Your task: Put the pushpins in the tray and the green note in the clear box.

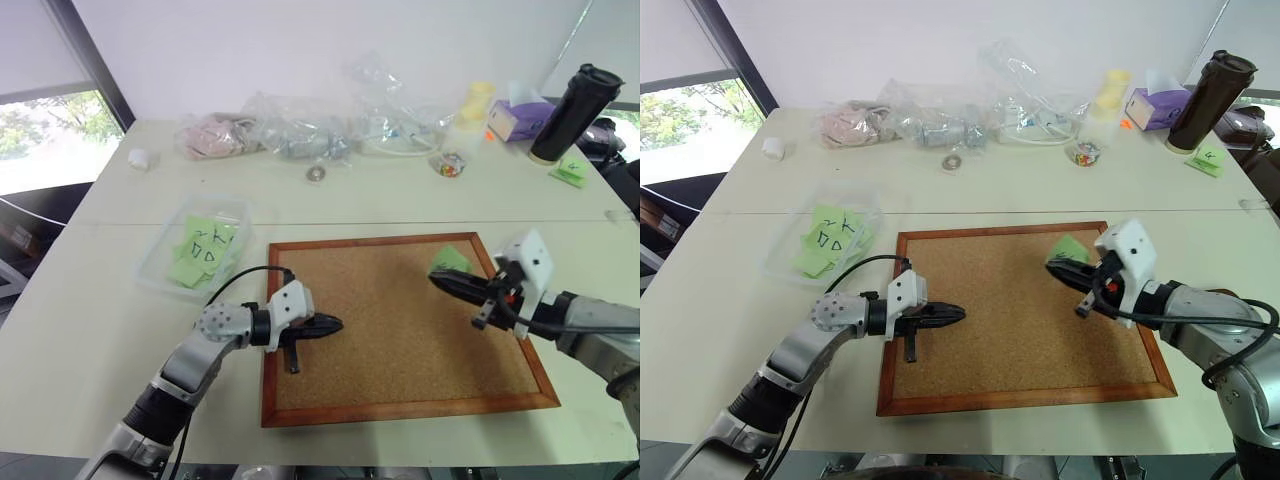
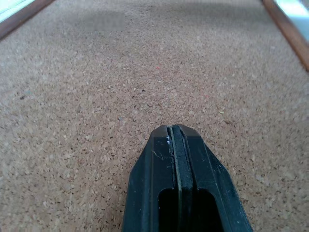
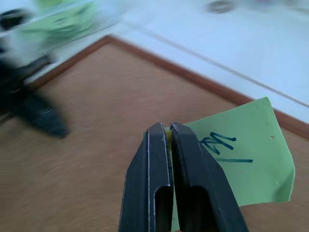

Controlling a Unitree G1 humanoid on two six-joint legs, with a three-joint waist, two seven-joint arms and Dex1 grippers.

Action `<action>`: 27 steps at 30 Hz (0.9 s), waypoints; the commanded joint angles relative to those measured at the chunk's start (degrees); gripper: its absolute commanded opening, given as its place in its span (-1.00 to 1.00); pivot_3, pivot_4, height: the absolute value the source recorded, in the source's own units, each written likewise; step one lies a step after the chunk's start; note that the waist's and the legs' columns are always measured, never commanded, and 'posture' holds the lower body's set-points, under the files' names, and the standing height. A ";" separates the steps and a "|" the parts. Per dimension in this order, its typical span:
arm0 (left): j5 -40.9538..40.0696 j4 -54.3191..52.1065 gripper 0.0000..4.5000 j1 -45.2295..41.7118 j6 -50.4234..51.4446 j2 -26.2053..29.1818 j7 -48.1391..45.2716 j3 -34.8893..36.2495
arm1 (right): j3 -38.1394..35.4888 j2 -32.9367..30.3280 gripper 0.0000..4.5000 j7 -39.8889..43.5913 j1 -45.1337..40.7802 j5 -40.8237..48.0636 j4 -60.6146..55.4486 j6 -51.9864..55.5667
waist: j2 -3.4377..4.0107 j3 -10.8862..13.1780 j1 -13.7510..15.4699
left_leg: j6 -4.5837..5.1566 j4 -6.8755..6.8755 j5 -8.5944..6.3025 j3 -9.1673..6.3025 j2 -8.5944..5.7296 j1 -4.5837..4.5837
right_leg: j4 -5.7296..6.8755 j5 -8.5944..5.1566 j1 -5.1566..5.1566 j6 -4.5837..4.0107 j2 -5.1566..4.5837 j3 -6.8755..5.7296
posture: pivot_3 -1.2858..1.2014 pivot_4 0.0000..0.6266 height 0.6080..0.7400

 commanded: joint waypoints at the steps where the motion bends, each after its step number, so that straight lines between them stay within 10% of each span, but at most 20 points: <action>1: -5.47 -3.92 -0.85 -3.07 6.74 0.15 -0.63 3.86 | 1.63 -2.44 -0.99 2.73 -0.26 -1.04 -1.96 -2.60 | -0.14 0.12 -0.07 | 0.00 0.01 0.00 0.00 0.00 -0.02 | 0.00 0.00 -0.02 0.00 0.00 -0.01 | 0.03 -0.52 0.86; 10: -18.20 -8.01 0.99 -11.38 22.56 -3.36 1.43 9.46 | 9.35 -6.37 -1.00 7.80 -3.33 -6.58 -1.57 -8.83 | -0.35 0.29 -0.06 | -0.02 0.07 0.01 -0.01 0.00 -0.25 | 0.03 0.01 -0.24 0.01 0.00 -0.10 | 0.03 -0.52 0.86; 27: -18.02 -2.58 0.99 -14.86 26.07 -11.87 6.21 6.58 | 18.25 -10.73 -1.00 15.60 -13.19 -13.10 -1.87 -14.12 | -0.40 0.32 -0.03 | -0.04 0.16 0.02 -0.02 -0.01 -0.40 | 0.03 0.01 -0.33 0.01 0.01 -0.12 | 0.03 -0.52 0.86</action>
